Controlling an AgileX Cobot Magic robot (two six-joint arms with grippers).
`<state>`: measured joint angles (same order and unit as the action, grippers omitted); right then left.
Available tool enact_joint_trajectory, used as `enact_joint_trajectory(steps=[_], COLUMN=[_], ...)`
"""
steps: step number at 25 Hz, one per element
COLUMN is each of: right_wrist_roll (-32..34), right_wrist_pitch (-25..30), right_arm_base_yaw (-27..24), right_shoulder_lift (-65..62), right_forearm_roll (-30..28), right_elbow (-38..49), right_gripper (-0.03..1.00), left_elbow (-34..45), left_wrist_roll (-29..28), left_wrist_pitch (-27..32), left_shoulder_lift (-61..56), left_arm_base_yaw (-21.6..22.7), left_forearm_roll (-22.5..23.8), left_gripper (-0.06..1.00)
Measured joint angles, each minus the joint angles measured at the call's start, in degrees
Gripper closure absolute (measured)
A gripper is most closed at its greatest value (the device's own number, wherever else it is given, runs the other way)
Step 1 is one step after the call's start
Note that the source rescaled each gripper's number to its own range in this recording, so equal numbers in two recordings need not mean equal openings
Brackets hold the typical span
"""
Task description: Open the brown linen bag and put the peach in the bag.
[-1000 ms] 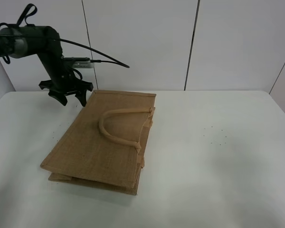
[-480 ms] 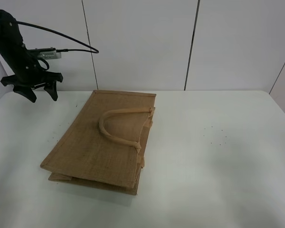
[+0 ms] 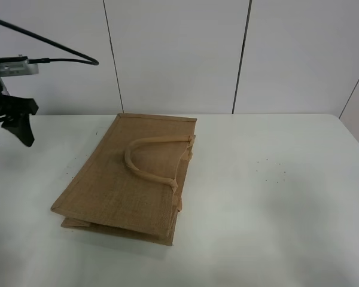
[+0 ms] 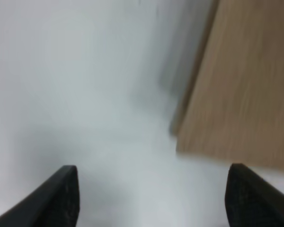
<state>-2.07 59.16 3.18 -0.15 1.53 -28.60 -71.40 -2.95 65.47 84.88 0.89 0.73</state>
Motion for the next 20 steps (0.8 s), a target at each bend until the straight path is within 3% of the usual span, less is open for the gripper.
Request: enact_joint_trajectory(steps=[8, 13, 20], right_wrist_roll=[0.0, 0.0, 0.0], right_wrist_pitch=[0.0, 0.0, 0.0], right_arm_base_yaw=[0.0, 0.0, 0.0], right_shoulder_lift=[0.0, 0.0, 0.0], right_forearm_roll=[0.0, 0.0, 0.0], right_elbow=[0.0, 0.0, 0.0], right_gripper=[-0.03, -0.03, -0.03], left_elbow=[22.5, 35.0, 42.5], left_wrist_roll=[1.9, 1.9, 2.3], left_wrist_pitch=[-0.3, -3.4, -5.3], left_shoulder_lift=[-26.7, -43.9, -65.8], left_arm_base_yaw=[0.0, 0.0, 0.0], left_forearm_roll=[0.0, 0.0, 0.0], left_gripper=[-0.06, -0.06, -0.06])
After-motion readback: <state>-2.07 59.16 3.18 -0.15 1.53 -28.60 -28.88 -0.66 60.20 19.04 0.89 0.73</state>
